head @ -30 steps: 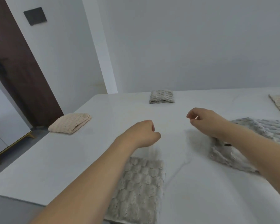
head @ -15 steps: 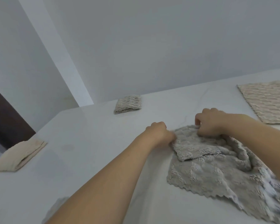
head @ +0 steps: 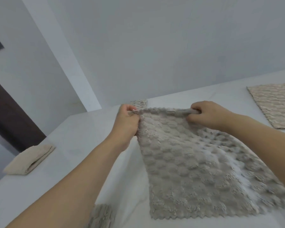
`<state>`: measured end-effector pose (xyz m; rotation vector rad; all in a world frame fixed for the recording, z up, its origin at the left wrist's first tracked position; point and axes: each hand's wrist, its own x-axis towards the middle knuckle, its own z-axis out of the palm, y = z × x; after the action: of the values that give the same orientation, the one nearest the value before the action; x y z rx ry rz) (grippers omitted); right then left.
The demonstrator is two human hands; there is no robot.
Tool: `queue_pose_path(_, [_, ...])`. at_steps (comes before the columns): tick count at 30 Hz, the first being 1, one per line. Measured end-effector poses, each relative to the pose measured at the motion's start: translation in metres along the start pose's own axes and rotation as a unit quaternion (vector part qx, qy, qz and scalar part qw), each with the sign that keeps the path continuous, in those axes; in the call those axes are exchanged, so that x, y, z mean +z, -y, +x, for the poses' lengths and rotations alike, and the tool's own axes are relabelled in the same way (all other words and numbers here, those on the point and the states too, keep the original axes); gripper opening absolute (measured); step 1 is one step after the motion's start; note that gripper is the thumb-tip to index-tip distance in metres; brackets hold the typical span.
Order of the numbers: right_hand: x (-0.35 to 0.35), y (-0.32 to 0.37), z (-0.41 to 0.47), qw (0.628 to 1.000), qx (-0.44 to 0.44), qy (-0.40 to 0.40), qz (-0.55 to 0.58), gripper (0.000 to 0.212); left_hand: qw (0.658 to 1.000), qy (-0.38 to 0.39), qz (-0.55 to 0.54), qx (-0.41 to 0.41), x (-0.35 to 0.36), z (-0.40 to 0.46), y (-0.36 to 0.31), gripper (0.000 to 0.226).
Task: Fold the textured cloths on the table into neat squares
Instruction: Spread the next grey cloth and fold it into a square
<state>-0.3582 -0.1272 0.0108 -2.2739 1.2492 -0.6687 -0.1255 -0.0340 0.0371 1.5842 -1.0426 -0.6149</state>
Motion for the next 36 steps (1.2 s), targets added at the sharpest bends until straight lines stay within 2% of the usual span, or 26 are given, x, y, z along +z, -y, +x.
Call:
queue_pose_path(3, [0.007,0.007,0.013,0.997,0.010,-0.060,-0.048,0.012,0.997,-0.044,0.044,-0.050,-0.013,0.019,-0.001,0.030])
queue_pose_path(4, [0.011,0.008,0.017,0.992,0.019,-0.070,-0.102,0.017,0.992,-0.043,0.111,-0.042,-0.014,0.021,0.002,0.037])
queue_pose_path(6, [0.021,0.010,0.024,0.970,0.033,-0.089,-0.225,0.046,0.951,-0.046,0.304,0.043,-0.009,0.017,0.011,0.052])
queue_pose_path(7, [0.026,0.012,0.024,0.960,0.030,-0.096,-0.261,0.056,0.929,-0.044,0.351,0.107,-0.003,0.011,0.017,0.055])
queue_pose_path(9, [0.039,0.016,0.022,0.958,-0.008,-0.071,-0.279,0.060,0.912,0.011,0.361,0.193,0.014,-0.003,0.031,0.052])
queue_pose_path(10, [0.047,0.015,0.019,0.961,-0.026,-0.036,-0.271,0.059,0.905,0.051,0.372,0.199,0.021,-0.008,0.040,0.051])
queue_pose_path(13, [0.071,0.000,0.008,0.962,-0.005,0.092,-0.256,0.062,0.861,0.153,0.473,0.110,0.033,-0.014,0.071,0.061])
queue_pose_path(14, [0.075,-0.006,0.004,0.960,0.012,0.111,-0.257,0.063,0.841,0.172,0.507,0.083,0.035,-0.015,0.077,0.064])
queue_pose_path(16, [0.074,-0.016,0.000,0.958,0.037,0.111,-0.261,0.064,0.823,0.188,0.531,0.071,0.036,-0.012,0.081,0.066])
queue_pose_path(19, [0.065,-0.023,-0.005,0.953,0.071,0.121,-0.267,0.063,0.815,0.217,0.532,0.079,0.038,-0.007,0.078,0.065])
queue_pose_path(21, [0.057,-0.024,-0.002,0.948,0.080,0.122,-0.283,0.061,0.818,0.211,0.530,0.073,0.042,-0.001,0.075,0.063])
queue_pose_path(23, [0.054,-0.017,0.009,0.951,0.052,0.109,-0.284,0.060,0.837,0.185,0.510,0.068,0.048,0.008,0.071,0.061])
queue_pose_path(26, [0.067,0.003,0.028,0.968,-0.006,0.090,-0.235,0.056,0.883,0.145,0.435,0.101,0.061,0.019,0.066,0.055])
queue_pose_path(27, [0.075,0.007,0.031,0.970,-0.011,0.096,-0.224,0.055,0.889,0.140,0.421,0.113,0.064,0.020,0.069,0.053])
queue_pose_path(31, [0.096,-0.003,0.036,0.968,0.019,0.104,-0.228,0.056,0.856,0.150,0.484,0.102,0.069,0.025,0.087,0.055])
queue_pose_path(36, [0.092,-0.010,0.036,0.964,0.030,0.109,-0.240,0.057,0.849,0.161,0.499,0.068,0.055,0.034,0.091,0.059])
